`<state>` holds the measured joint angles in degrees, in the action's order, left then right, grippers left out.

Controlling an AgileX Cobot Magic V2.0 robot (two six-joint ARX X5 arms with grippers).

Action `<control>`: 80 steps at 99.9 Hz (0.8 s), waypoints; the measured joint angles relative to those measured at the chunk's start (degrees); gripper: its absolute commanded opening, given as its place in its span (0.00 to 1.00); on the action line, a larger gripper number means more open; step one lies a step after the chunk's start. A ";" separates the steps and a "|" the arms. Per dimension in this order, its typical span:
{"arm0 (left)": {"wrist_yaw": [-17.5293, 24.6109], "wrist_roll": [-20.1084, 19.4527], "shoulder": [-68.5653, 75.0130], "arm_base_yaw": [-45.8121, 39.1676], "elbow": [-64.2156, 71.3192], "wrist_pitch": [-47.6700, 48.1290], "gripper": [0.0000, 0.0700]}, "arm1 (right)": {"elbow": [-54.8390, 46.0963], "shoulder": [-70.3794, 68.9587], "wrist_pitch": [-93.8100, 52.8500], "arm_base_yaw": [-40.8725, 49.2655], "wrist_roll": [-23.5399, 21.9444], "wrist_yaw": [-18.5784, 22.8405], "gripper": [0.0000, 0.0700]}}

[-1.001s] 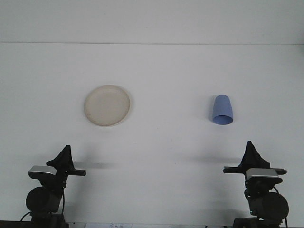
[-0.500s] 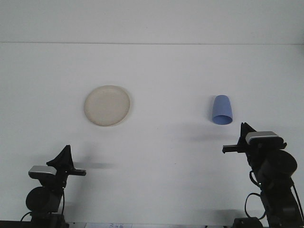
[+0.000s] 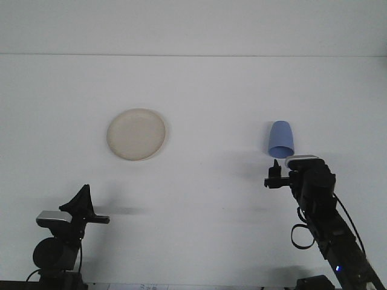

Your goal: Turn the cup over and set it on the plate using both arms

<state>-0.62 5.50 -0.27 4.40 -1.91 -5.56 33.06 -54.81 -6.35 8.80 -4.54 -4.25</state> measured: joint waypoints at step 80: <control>0.00 0.00 0.02 0.00 0.00 0.00 0.02 | -0.52 -36.92 39.71 0.31 -5.88 3.28 0.58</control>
<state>-0.62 5.50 -0.25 4.40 -1.91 -5.56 32.53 -91.72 33.36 9.10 -10.41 -0.97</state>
